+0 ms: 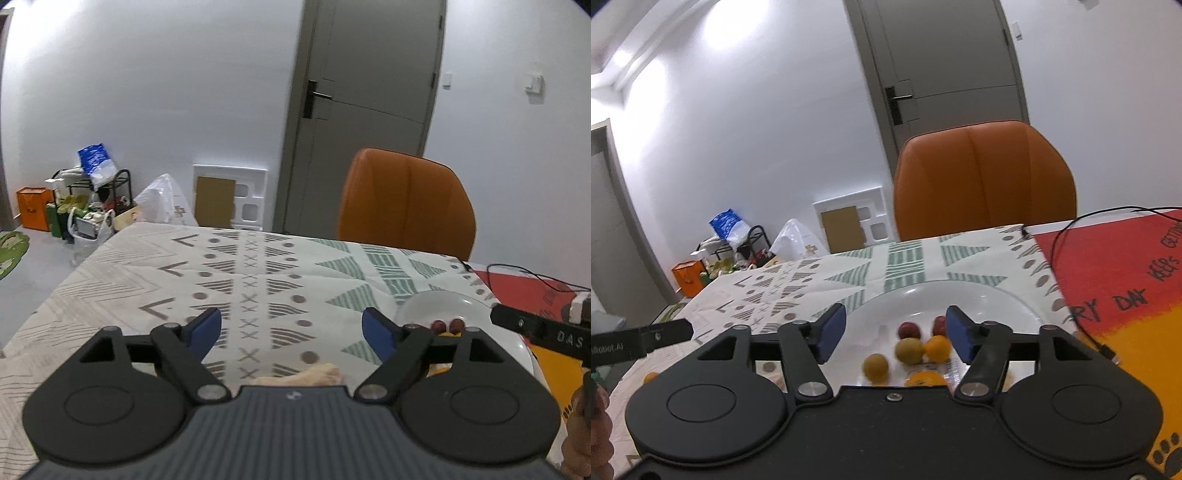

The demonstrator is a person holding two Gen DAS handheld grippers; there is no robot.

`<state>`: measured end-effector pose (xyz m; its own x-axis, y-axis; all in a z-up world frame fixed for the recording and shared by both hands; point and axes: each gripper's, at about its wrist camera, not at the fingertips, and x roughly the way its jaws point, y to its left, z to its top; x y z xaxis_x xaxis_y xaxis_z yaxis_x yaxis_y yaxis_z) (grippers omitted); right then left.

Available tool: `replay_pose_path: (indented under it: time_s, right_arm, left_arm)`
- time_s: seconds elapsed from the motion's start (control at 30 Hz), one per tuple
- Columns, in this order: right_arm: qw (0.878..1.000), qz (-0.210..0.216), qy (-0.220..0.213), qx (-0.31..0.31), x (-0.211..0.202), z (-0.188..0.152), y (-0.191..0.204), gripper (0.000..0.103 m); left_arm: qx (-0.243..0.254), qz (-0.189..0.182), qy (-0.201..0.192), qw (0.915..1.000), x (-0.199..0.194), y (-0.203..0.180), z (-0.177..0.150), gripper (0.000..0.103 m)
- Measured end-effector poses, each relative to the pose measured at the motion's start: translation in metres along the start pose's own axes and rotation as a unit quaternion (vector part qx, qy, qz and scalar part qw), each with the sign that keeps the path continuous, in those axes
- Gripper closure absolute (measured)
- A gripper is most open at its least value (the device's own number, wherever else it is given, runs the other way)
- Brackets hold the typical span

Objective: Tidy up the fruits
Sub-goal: 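Grasp the orange with the left gripper while the right gripper approaches the pomelo segment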

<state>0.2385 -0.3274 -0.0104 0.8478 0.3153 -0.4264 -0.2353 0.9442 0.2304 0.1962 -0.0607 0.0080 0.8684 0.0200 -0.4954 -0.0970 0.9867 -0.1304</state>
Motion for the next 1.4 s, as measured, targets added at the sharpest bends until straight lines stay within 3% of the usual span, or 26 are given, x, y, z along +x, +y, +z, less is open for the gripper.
replay_pose_path:
  time_s: [0.27, 0.4, 0.93, 1.4]
  right_arm:
    - [1.0, 0.025, 0.001, -0.018, -0.001, -0.004, 0.029, 0.01]
    - [0.999, 0.035, 0.001, -0.015, 0.0, -0.005, 0.04, 0.0]
    - [0.997, 0.056, 0.032, -0.05, 0.014, -0.023, 0.094, 0.0]
    - [0.99, 0.069, 0.085, -0.092, 0.048, -0.048, 0.131, 0.0]
  left_arm:
    - [-0.021, 0.016, -0.001, 0.9996, -0.011, 0.033, -0.002, 0.02]
    - [-0.031, 0.021, 0.001, 0.9993, -0.015, 0.048, -0.005, 0.02]
    - [-0.072, 0.055, 0.008, 0.9959, -0.025, 0.107, -0.019, 0.02]
    - [-0.097, 0.063, 0.035, 0.9926, -0.004, 0.141, -0.039, 0.02]
